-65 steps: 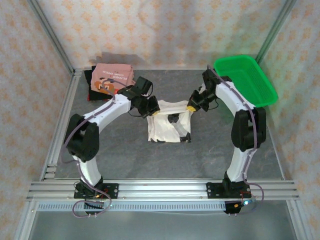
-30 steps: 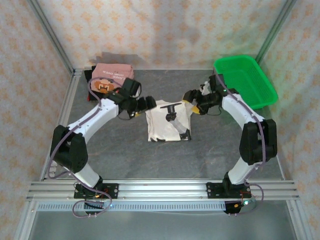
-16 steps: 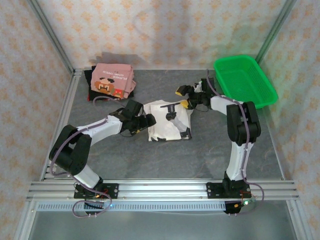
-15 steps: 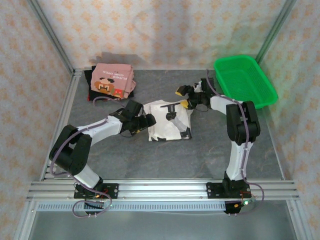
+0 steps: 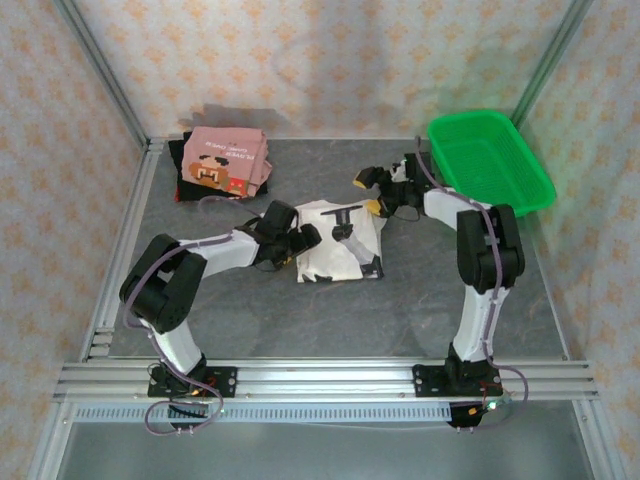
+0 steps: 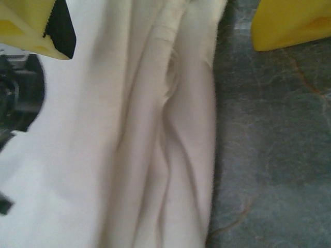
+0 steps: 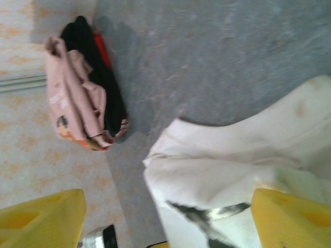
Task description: Fold and stack the t-shirts
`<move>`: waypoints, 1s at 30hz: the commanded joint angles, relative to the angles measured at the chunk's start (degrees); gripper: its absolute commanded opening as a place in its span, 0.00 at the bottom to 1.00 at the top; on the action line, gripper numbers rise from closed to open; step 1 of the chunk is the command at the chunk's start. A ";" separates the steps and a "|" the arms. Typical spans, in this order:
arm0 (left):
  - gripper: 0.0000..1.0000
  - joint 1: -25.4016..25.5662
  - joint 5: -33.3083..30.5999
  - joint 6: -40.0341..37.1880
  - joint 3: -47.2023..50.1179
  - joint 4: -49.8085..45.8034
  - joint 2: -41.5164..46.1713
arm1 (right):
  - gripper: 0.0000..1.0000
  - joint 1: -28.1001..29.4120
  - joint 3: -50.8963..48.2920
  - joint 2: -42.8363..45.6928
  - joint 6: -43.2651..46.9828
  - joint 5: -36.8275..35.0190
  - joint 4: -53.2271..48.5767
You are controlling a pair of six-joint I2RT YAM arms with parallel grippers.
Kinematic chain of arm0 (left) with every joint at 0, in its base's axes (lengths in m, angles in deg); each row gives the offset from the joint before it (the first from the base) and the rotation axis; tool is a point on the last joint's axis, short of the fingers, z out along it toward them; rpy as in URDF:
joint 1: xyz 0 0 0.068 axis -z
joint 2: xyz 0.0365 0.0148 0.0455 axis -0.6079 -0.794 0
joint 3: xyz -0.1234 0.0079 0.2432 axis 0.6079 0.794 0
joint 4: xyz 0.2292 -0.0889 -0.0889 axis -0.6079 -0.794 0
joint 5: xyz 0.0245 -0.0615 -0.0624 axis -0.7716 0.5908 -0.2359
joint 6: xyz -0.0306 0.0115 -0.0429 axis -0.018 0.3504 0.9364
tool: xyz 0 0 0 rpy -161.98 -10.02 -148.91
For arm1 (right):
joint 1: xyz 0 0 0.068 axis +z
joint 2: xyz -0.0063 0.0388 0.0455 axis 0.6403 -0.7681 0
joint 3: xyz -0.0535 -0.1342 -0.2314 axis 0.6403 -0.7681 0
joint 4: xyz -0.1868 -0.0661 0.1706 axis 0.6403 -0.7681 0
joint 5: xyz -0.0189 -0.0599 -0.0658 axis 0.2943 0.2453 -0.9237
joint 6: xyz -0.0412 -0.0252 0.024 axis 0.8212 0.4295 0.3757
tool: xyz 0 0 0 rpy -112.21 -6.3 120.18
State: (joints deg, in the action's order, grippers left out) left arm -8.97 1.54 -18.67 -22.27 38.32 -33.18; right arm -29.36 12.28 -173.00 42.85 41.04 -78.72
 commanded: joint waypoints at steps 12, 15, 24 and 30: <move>0.62 3.70 -3.04 -0.93 -12.95 -8.96 -12.36 | 0.86 -0.96 -8.92 33.68 9.53 7.17 -20.16; 0.32 3.71 -5.21 -2.65 -16.20 -13.39 -12.92 | 0.88 -1.53 -11.63 39.64 9.70 6.49 -22.79; 0.00 2.42 -10.90 -17.11 -38.21 -29.61 -15.30 | 0.96 -1.92 -18.79 51.00 10.93 4.70 -25.17; 0.00 1.87 -12.67 -30.84 -54.22 -40.43 -18.26 | 0.97 -1.93 -21.49 54.54 9.46 3.08 -23.64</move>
State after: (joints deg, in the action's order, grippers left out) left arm -6.50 -7.79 -40.02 -71.71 5.86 -50.84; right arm -30.89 -8.72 -119.96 52.54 45.52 -102.98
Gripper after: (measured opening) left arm 0.098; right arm 0.973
